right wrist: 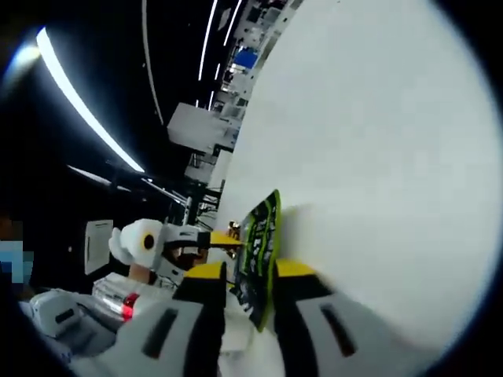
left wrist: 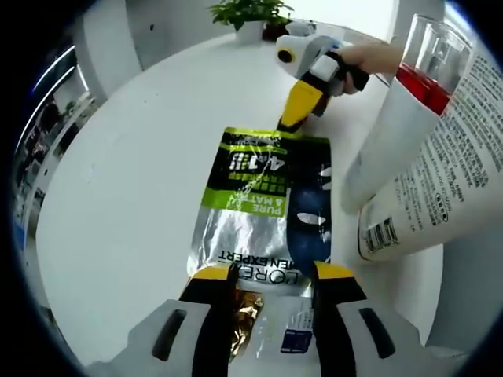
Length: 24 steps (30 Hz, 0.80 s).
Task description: Arrange the skincare products in the storage area until every visible bottle or jar stands upright without overlapping.
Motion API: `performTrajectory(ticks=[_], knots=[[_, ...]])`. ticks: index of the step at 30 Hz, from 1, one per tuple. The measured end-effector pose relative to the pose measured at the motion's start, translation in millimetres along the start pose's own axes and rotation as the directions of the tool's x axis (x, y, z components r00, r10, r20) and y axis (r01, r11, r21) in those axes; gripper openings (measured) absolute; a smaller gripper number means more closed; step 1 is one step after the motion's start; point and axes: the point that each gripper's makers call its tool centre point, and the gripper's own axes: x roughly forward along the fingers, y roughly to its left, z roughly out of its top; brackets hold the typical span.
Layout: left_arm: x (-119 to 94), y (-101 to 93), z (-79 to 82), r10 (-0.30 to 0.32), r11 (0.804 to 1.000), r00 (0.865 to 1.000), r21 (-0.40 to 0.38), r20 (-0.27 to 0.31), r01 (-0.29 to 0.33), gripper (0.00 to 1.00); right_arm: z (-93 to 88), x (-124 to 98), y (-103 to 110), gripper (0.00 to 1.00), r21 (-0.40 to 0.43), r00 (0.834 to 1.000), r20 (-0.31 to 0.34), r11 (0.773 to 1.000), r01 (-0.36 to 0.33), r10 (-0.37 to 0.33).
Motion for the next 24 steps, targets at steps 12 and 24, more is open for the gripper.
performTrajectory(ticks=[12, 24], knots=[[1, 0.8, 0.5, -0.003, 1.000, 1.000, 0.003, 0.005, 0.003, 0.34, 0.0, 21, 0, 0.13, -0.003, 1.000, -0.018, 1.000, 0.008, -0.008], [1, 5.3, -0.5, 0.009, 1.000, 0.999, -0.026, 0.045, -0.008, 0.33, -4.2, 24, -4, 0.07, -0.004, 0.999, -0.026, 0.999, 0.032, -0.032]])
